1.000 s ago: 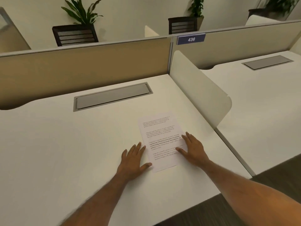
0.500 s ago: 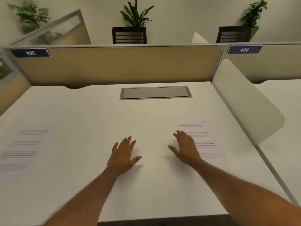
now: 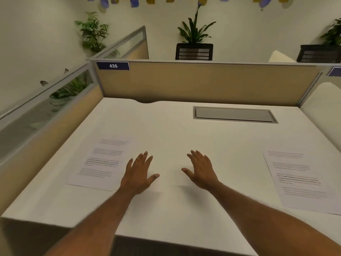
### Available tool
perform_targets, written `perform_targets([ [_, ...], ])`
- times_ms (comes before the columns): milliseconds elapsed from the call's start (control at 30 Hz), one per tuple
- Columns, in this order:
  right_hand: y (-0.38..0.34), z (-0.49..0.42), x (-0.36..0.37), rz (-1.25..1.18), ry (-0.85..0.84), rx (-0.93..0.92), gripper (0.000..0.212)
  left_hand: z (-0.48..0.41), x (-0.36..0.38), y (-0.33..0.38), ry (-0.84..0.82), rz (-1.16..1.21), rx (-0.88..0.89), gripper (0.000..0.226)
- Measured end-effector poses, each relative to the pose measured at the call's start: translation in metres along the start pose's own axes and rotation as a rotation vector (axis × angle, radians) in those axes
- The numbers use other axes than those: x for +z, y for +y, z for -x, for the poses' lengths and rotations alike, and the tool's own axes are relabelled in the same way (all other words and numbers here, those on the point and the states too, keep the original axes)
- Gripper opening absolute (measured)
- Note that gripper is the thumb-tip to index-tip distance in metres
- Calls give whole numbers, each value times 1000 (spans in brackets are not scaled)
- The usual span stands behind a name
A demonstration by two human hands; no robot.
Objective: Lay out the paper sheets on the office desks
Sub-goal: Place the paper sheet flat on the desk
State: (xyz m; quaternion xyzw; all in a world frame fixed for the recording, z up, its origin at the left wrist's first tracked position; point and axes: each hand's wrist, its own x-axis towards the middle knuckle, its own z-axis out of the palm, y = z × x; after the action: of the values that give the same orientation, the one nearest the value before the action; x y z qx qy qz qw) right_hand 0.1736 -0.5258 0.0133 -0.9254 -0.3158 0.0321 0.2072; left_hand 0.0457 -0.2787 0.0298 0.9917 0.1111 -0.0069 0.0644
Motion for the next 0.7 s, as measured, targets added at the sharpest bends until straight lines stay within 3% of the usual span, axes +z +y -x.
perform_targets([
  [233, -80, -28, 37, 9, -37, -43, 73, 20, -12, -93, 6, 18, -48, 80],
  [700, -174, -93, 103, 25, -283, -200, 79, 46, -19, -216, -24, 17, -290, 83],
])
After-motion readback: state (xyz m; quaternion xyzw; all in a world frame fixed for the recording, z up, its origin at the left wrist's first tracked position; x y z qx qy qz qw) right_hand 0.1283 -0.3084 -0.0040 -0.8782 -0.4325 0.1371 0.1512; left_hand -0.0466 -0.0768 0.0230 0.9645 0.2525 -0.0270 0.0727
